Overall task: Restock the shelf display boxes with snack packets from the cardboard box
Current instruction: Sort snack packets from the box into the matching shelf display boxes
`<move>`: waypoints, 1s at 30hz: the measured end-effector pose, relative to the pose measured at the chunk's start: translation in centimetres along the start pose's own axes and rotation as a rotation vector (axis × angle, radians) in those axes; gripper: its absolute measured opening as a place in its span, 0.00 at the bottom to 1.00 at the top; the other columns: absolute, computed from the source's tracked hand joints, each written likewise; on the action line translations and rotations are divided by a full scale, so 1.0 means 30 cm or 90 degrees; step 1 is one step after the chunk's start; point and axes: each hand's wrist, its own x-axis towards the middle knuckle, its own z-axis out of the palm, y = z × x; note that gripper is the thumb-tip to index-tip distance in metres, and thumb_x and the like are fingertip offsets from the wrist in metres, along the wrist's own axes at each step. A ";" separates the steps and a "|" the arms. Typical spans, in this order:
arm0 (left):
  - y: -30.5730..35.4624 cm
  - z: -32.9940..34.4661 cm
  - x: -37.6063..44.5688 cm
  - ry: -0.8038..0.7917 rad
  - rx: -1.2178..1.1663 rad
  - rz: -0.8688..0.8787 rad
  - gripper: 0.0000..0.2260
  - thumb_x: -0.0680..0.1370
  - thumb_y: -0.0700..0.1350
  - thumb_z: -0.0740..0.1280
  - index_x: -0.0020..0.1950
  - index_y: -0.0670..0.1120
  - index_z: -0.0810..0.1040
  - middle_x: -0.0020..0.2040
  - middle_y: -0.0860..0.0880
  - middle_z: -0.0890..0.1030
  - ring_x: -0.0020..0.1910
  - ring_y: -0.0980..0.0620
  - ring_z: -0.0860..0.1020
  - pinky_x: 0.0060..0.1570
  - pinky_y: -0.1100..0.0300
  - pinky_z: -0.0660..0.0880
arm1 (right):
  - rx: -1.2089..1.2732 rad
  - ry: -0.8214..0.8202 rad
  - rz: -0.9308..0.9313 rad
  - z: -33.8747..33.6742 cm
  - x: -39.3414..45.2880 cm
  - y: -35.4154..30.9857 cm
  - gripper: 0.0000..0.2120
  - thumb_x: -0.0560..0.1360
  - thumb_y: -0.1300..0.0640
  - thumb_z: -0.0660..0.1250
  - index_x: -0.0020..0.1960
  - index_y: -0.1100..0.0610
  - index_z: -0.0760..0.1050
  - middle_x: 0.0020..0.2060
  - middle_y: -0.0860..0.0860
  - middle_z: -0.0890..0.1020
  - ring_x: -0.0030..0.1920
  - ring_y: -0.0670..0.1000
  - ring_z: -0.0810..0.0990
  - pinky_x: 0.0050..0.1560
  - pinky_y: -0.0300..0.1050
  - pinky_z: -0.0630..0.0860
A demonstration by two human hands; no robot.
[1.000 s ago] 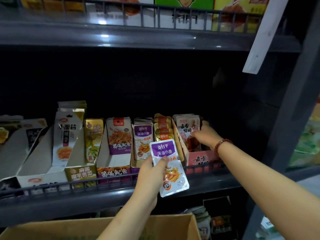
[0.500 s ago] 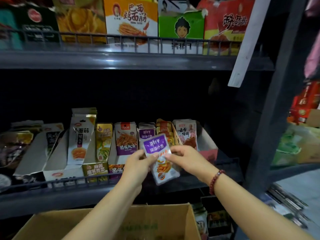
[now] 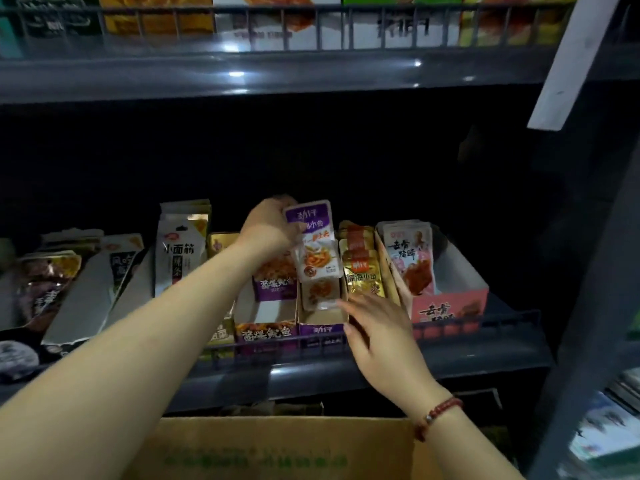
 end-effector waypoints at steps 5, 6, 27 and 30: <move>-0.069 0.118 0.034 -0.024 0.143 0.013 0.14 0.78 0.43 0.67 0.64 0.45 0.75 0.57 0.46 0.80 0.50 0.50 0.76 0.46 0.59 0.69 | -0.045 -0.072 -0.018 0.061 -0.003 0.043 0.21 0.82 0.46 0.49 0.74 0.41 0.60 0.74 0.37 0.57 0.76 0.42 0.46 0.69 0.38 0.31; -0.088 0.146 0.033 -0.026 0.163 0.019 0.15 0.78 0.43 0.67 0.65 0.45 0.75 0.58 0.45 0.80 0.53 0.48 0.78 0.46 0.59 0.71 | -0.053 -0.067 -0.020 0.067 -0.002 0.047 0.23 0.80 0.43 0.45 0.74 0.41 0.60 0.74 0.37 0.58 0.75 0.42 0.48 0.70 0.38 0.32; -0.163 0.240 -0.010 0.079 0.251 0.061 0.24 0.78 0.45 0.69 0.72 0.47 0.67 0.71 0.42 0.64 0.73 0.44 0.58 0.64 0.52 0.69 | -0.028 -0.063 -0.047 0.062 -0.012 0.046 0.24 0.79 0.55 0.58 0.74 0.44 0.62 0.75 0.40 0.59 0.75 0.44 0.52 0.73 0.42 0.36; -0.166 0.223 -0.067 0.098 0.212 0.090 0.23 0.78 0.46 0.68 0.72 0.46 0.68 0.68 0.43 0.67 0.70 0.44 0.61 0.62 0.54 0.68 | -0.042 -0.060 -0.055 0.037 -0.019 0.031 0.25 0.79 0.55 0.58 0.75 0.44 0.59 0.76 0.42 0.56 0.76 0.44 0.46 0.71 0.40 0.32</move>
